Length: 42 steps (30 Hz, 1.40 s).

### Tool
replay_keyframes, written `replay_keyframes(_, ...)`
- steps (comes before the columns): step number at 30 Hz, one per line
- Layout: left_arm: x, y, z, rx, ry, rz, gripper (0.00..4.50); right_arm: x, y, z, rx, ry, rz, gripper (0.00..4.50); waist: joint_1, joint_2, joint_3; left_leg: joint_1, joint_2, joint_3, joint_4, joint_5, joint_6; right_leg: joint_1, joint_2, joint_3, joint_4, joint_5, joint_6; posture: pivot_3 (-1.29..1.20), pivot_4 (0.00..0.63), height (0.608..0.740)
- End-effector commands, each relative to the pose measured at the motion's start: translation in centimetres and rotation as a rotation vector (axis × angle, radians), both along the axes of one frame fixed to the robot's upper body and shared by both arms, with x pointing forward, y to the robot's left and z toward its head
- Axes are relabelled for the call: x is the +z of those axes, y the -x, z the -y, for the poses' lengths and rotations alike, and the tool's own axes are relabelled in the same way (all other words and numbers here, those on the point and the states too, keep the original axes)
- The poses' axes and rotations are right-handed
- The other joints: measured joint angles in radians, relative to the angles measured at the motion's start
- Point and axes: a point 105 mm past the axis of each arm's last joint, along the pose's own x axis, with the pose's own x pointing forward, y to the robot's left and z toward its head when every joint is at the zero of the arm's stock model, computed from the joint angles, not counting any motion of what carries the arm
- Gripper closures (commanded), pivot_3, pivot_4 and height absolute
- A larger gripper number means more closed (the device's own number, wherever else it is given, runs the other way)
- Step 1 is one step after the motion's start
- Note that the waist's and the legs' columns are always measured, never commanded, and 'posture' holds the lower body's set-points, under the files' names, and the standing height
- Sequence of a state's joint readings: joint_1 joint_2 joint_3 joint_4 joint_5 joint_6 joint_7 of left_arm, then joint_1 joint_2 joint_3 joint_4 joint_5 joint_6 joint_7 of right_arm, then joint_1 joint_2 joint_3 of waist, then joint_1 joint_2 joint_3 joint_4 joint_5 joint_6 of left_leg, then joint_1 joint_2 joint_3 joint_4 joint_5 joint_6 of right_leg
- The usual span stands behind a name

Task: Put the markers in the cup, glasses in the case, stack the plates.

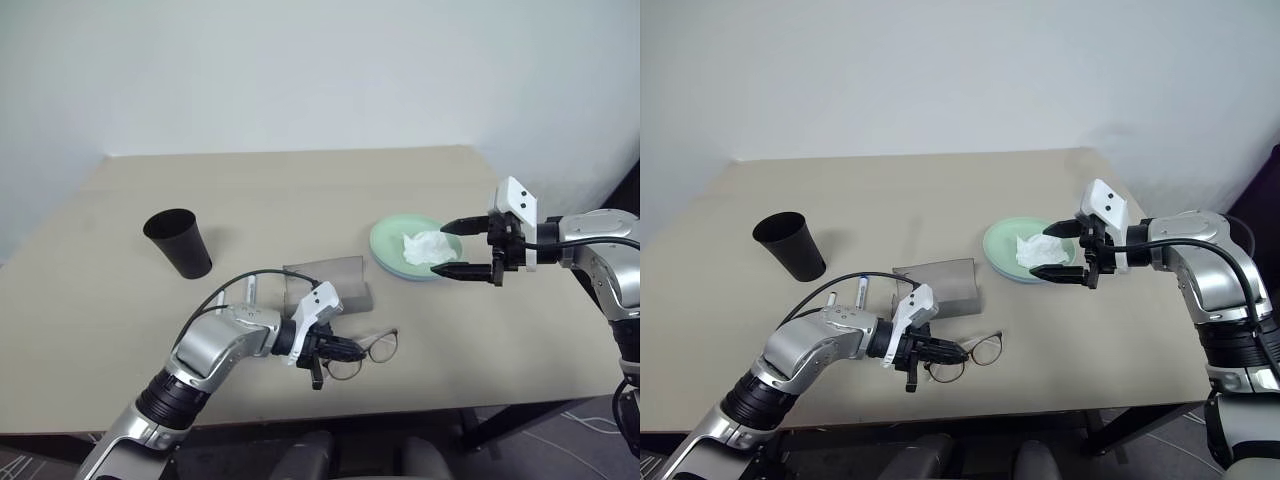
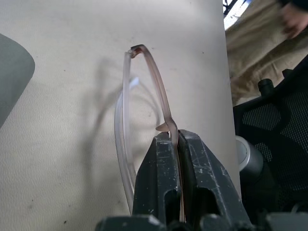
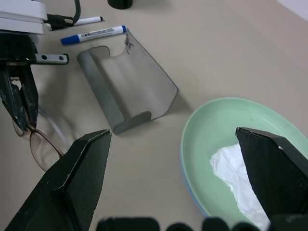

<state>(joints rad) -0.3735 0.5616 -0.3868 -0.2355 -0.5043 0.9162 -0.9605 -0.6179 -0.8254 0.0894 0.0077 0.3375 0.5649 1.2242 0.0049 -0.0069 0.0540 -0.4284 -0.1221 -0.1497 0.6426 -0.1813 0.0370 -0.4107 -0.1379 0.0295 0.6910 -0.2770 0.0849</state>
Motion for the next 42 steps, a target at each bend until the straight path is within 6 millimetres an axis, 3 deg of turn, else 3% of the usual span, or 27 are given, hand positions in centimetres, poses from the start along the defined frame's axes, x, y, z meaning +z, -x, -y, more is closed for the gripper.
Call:
replay_keyframes(1,0.8,-0.5,0.5,-0.024,0.002,0.060,4.48,1.8,0.1,0.0,0.002,-0.017,0.067,0.00,0.000,0.000,0.000,0.000,0.000,0.000,0.000,0.000,0.000,0.000,0.000,0.000,0.000,0.000,0.000,0.00,0.000,0.683)
replay_keyframes(6,1.5,-1.3,0.3,-0.009,0.017,0.082,4.48,1.7,0.1,-0.2,0.003,-0.019,0.069,0.00,0.000,0.000,0.000,0.000,0.000,0.000,0.000,0.000,0.000,0.000,0.000,0.000,0.000,0.000,0.000,0.00,0.000,0.683)
replay_keyframes(15,6.4,-4.2,-3.1,-0.072,0.045,0.226,4.48,1.6,-0.2,-0.7,0.007,-0.028,0.072,0.00,0.000,-0.001,0.001,0.000,0.000,0.000,0.000,0.000,0.000,0.000,0.000,-0.001,-0.001,0.000,0.000,0.00,0.000,0.683)
replay_keyframes(20,7.5,-6.5,-4.6,-0.054,0.045,0.286,4.48,1.6,-0.3,-1.0,0.011,-0.038,0.077,0.00,0.000,-0.001,0.001,0.000,0.000,-0.001,0.000,0.000,0.000,0.000,0.000,-0.001,-0.001,0.000,0.001,0.00,0.000,0.683)
replay_keyframes(28,6.0,-9.7,-5.7,-0.017,0.020,0.321,4.48,1.7,-0.3,-1.1,0.011,-0.047,0.081,0.00,0.000,-0.002,0.001,0.000,0.000,-0.001,0.000,0.000,0.000,0.000,0.001,-0.002,-0.001,0.001,0.001,0.00,0.000,0.683)
replay_keyframes(42,3.4,-11.6,-5.9,-0.041,-0.051,0.401,4.48,1.9,-0.1,-1.2,0.002,-0.057,0.086,0.00,0.000,-0.003,0.002,-0.001,0.000,-0.001,0.001,0.000,0.001,0.000,0.001,-0.002,-0.001,0.001,0.003,0.00,0.000,0.683)
